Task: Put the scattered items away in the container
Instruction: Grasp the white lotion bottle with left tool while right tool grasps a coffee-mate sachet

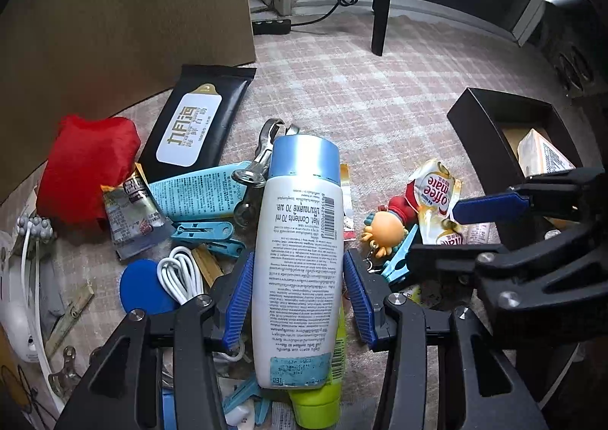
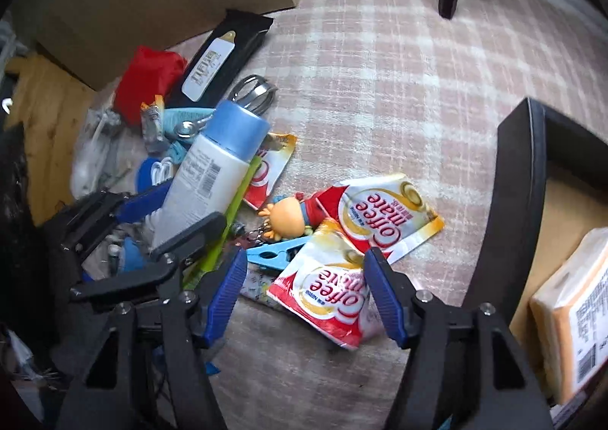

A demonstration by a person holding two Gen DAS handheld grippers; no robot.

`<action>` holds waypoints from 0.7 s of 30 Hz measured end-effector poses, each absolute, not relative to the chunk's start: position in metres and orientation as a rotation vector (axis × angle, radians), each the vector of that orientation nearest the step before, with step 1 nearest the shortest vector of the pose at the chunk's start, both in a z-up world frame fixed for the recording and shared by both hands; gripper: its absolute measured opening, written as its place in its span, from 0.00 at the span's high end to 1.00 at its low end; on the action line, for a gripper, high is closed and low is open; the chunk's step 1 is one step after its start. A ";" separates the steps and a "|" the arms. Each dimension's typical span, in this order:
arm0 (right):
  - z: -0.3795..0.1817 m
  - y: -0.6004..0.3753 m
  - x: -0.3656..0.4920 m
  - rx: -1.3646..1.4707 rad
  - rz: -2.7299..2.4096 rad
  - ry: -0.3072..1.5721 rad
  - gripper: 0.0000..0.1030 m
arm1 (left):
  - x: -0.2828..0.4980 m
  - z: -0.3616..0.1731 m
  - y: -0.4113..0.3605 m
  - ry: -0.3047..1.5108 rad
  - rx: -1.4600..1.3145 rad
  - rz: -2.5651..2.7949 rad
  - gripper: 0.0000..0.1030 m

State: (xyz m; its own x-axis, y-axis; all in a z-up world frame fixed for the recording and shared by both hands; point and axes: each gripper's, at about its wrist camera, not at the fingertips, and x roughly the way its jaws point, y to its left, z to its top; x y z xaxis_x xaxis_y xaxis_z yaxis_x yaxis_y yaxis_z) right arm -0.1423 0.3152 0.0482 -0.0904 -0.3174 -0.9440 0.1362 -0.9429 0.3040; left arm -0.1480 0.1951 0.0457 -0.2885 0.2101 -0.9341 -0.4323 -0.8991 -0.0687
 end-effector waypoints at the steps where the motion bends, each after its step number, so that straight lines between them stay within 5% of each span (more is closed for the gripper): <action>1: 0.047 0.314 -0.144 1.894 -2.111 -0.190 0.39 | -0.149 0.046 0.195 0.273 -1.569 2.223 0.56; 10: 0.045 0.333 -0.137 1.885 -2.065 -0.175 0.39 | -0.152 0.045 0.191 0.264 -1.569 2.220 0.56; 21: 0.032 0.321 -0.122 1.845 -2.024 0.088 0.38 | -0.154 0.044 0.197 0.253 -1.575 2.223 0.56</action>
State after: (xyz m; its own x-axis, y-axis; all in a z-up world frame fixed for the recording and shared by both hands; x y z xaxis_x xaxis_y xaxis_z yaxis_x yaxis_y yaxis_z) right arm -0.1215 0.3209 0.0319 -0.0499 -0.2473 -0.9677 0.3306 -0.9183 0.2176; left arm -0.1540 0.1974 0.0436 -0.2833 0.2180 -0.9339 -0.4225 -0.9026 -0.0825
